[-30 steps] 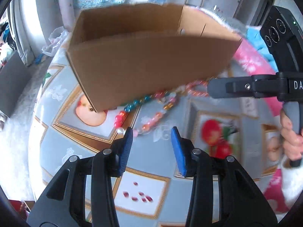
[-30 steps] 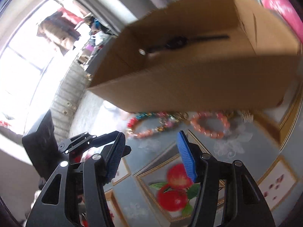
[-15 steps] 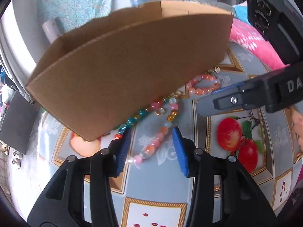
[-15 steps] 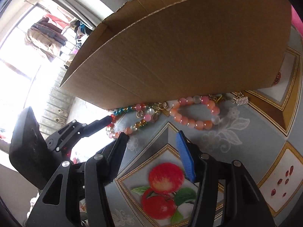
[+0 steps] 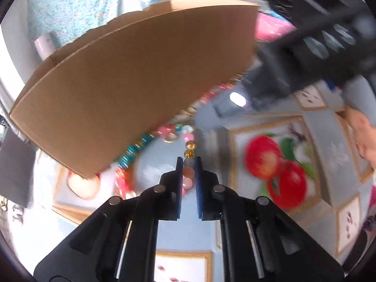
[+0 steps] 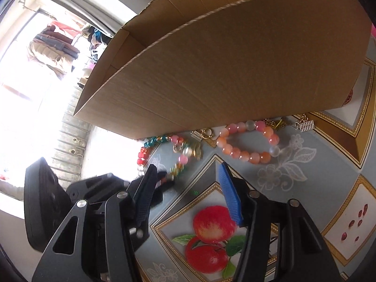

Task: Organize jewelry
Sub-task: 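Lower the left tool onto the multicolour bead bracelet and close it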

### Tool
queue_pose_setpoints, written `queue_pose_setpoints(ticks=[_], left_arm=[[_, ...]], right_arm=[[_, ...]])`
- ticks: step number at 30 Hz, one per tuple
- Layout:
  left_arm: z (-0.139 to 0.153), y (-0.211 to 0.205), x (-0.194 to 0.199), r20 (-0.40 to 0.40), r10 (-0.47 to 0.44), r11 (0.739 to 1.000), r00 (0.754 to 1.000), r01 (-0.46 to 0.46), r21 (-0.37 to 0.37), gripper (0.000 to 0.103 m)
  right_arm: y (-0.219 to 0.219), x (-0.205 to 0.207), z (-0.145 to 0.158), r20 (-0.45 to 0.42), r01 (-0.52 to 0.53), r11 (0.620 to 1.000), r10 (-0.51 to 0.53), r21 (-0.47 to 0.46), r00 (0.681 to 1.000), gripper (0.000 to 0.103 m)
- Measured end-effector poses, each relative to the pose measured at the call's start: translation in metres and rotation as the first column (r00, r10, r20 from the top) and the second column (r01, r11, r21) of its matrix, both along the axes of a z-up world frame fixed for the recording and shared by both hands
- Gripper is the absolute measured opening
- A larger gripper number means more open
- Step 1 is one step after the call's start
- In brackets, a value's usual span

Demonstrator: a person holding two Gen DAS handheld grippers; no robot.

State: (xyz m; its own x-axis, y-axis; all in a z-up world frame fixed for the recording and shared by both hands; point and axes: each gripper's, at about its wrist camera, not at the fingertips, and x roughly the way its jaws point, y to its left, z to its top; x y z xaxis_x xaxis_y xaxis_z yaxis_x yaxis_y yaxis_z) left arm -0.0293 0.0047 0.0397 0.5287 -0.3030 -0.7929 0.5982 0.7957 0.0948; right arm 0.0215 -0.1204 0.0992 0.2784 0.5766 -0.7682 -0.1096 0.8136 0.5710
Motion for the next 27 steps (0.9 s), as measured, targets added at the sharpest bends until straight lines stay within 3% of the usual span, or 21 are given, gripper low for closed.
queue_pose_setpoints(ticks=[4, 7, 15, 17, 18, 19, 20, 23, 25, 27], left_arm=[[-0.001, 0.000, -0.023, 0.005, -0.059, 0.998, 0.998, 0.059, -0.004, 0.009], [-0.002, 0.001, -0.034, 0.008, -0.056, 0.998, 0.998, 0.056, -0.007, 0.009], [0.006, 0.015, -0.048, -0.032, -0.025, 0.988, 0.999, 0.020, -0.155, 0.009], [0.007, 0.019, -0.047, -0.076, -0.020, 0.978, 0.997, 0.004, -0.209, 0.010], [0.006, 0.024, -0.045, -0.105, -0.018, 0.973, 0.994, -0.007, -0.231, 0.019], [0.006, 0.031, -0.043, -0.118, 0.001, 0.969, 0.993, -0.030, -0.245, 0.035], [0.007, 0.035, -0.043, -0.117, 0.019, 0.966, 0.993, -0.048, -0.253, 0.040], [0.012, 0.048, -0.041, -0.110, 0.058, 0.951, 0.992, -0.088, -0.296, 0.043], [0.012, 0.053, -0.034, -0.077, 0.125, 0.958, 0.989, -0.141, -0.251, 0.043], [0.010, 0.057, -0.024, -0.072, 0.173, 0.957, 0.982, -0.185, -0.224, 0.041]], right_arm=[[0.008, -0.003, 0.002, 0.006, -0.014, 0.999, 0.014, -0.030, 1.000, 0.054], [0.019, -0.005, 0.005, 0.015, -0.039, 0.997, 0.040, -0.059, 0.999, 0.054], [0.045, -0.002, 0.004, 0.016, -0.085, 0.989, 0.088, -0.122, 0.996, 0.054], [0.051, 0.002, 0.002, 0.013, -0.101, 0.986, 0.103, -0.131, 0.995, 0.054], [0.056, 0.004, 0.001, 0.010, -0.118, 0.983, 0.121, -0.139, 0.993, 0.050], [0.060, 0.007, 0.000, 0.007, -0.127, 0.981, 0.129, -0.145, 0.992, 0.048], [0.064, 0.008, -0.002, 0.004, -0.137, 0.978, 0.140, -0.154, 0.990, 0.047], [0.074, 0.011, 0.000, 0.018, -0.174, 0.969, 0.179, -0.174, 0.984, 0.035], [0.079, 0.012, -0.002, 0.018, -0.193, 0.961, 0.201, -0.197, 0.979, 0.025], [0.087, 0.010, -0.002, 0.034, -0.223, 0.944, 0.239, -0.245, 0.971, 0.022]])
